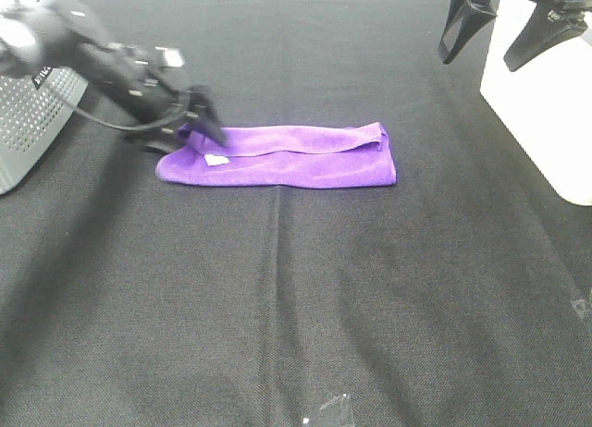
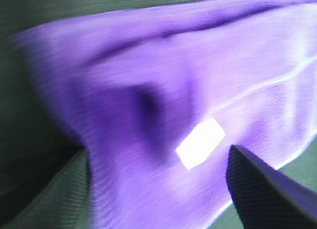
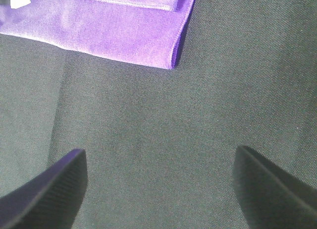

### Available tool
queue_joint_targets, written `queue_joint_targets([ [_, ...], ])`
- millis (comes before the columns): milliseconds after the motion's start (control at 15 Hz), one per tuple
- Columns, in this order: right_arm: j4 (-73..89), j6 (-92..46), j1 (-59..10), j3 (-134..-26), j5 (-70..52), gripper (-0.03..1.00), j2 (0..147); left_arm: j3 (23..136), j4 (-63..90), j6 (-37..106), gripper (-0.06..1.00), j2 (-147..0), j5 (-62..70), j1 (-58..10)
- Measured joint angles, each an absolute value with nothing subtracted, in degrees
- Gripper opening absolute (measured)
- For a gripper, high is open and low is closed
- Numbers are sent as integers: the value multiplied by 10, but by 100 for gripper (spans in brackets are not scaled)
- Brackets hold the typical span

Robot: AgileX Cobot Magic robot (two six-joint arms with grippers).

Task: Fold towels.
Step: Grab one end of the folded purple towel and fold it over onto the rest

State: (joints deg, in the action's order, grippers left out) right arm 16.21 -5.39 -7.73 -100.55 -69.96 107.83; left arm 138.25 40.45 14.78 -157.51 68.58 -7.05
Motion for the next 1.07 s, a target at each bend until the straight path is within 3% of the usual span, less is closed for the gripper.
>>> queue_joint_targets([
  [133,162,-54,-77,-1006,-700,77,1078,1383,409,148,67,-1577,686,-75],
  [267,162,-54,-77,-1006,-700,77,1078,1383,409,147,59,-1579,684,-76],
  [533,162,-54,-77,-1006,-700,77,1078,1383,391,152,7,-1585,682,-76],
  [1067,162,-54,-77,-1006,-700,77,1078,1438,308,154,5,-1551,695,-84],
])
